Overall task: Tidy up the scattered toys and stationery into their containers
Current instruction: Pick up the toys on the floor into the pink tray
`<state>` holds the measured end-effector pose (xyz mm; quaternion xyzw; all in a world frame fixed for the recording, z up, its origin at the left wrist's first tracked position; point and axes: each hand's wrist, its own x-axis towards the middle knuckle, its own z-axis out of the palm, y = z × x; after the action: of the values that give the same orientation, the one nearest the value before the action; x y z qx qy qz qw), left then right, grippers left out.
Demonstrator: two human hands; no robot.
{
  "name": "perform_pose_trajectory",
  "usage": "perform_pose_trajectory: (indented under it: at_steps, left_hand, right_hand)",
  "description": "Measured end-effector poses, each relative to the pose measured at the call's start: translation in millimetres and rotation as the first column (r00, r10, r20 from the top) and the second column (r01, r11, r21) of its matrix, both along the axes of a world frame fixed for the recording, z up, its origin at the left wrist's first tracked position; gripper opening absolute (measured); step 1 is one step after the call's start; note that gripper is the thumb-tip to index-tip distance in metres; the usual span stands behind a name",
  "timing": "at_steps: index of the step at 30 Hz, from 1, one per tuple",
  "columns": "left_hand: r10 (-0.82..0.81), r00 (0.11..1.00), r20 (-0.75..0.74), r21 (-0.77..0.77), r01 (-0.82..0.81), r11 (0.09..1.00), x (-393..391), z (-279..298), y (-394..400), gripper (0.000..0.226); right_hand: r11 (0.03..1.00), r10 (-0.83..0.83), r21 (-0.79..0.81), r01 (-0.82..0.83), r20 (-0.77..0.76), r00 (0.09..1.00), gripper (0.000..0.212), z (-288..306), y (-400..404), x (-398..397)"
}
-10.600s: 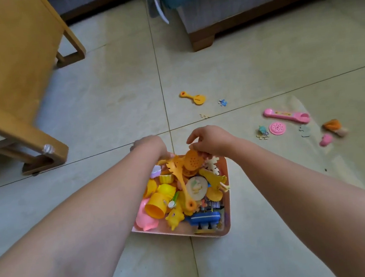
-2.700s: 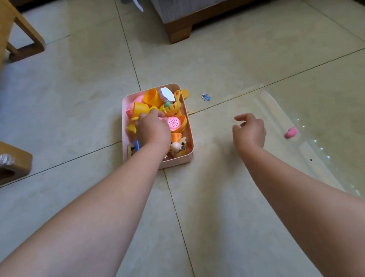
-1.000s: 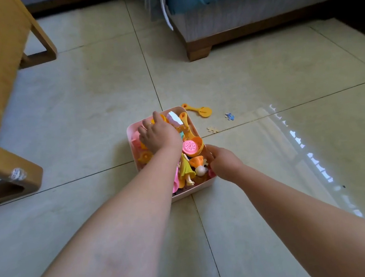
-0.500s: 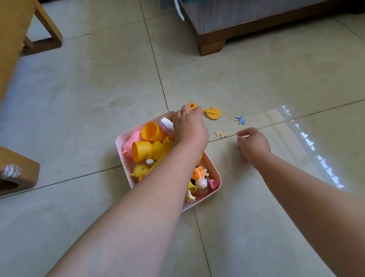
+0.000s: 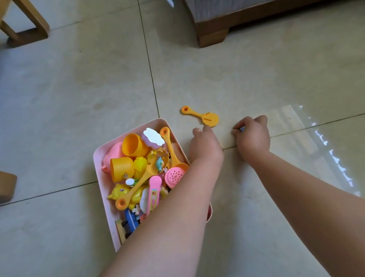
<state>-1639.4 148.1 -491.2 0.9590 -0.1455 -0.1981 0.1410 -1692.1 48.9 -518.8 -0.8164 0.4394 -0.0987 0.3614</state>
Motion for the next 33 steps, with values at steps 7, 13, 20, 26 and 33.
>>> perform_pose_trajectory:
  at_steps: [7, 13, 20, 26, 33]
  left_hand:
    - [0.062, 0.995, -0.073, -0.035, -0.064, 0.997, 6.0, -6.8, -9.3, 0.032]
    - [0.093, 0.99, -0.103, -0.158, -0.108, 0.981, 4.6, -2.2, -5.9, 0.017]
    - [0.278, 0.91, -0.307, -0.409, -0.39, 0.825, 24.9, 20.4, 14.9, 0.011]
    - [0.335, 0.875, -0.348, -0.486, -0.474, 0.734, 25.1, 41.7, 35.1, 0.03]
    - [0.278, 0.891, -0.359, -0.56, -0.444, 0.7, 18.5, 70.9, 52.8, 0.02]
  right_hand:
    - [1.0, -0.011, 0.007, 0.012, -0.021, 1.0, 0.023, -5.2, -4.1, 1.2]
    - [0.997, 0.073, 0.004, -0.074, -0.156, 0.985, 0.03, 1.3, -7.5, 18.6]
    - [0.996, 0.077, 0.059, -0.067, -0.196, 0.978, 0.032, 11.7, -1.1, 32.1]
    - [0.978, 0.202, 0.054, -0.2, -0.043, 0.978, 0.044, 23.8, 10.9, 59.5]
    - [0.958, 0.22, -0.079, -0.275, -0.41, 0.885, 0.013, 29.9, 17.2, 73.7]
